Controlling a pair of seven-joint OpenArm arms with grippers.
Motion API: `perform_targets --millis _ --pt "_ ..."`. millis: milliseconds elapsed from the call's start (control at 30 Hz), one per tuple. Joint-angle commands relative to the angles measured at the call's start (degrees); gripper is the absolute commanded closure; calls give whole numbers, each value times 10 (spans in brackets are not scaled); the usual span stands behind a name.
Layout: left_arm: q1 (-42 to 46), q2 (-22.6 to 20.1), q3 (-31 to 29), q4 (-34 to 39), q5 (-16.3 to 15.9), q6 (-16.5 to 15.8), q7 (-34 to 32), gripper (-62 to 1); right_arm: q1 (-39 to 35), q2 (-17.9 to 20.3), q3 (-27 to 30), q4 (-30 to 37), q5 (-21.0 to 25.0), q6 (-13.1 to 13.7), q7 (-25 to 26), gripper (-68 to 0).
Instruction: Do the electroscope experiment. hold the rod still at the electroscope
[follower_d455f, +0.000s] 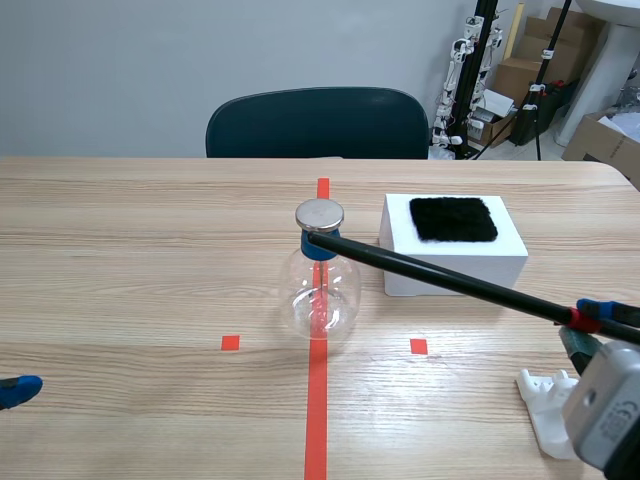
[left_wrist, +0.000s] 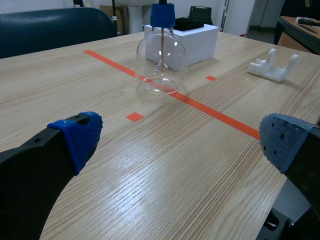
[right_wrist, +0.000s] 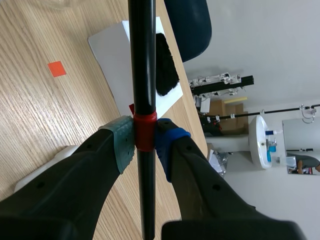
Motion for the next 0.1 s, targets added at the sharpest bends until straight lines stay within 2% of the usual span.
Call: perform_targets --millis 0,67 --pt "1 -5 -1 9 -6 0 -25 -623 5 6 2 5 -2 -8 2 -37" --pt "1 -5 -1 9 -6 0 -25 -623 5 6 2 5 -2 -8 2 -37"
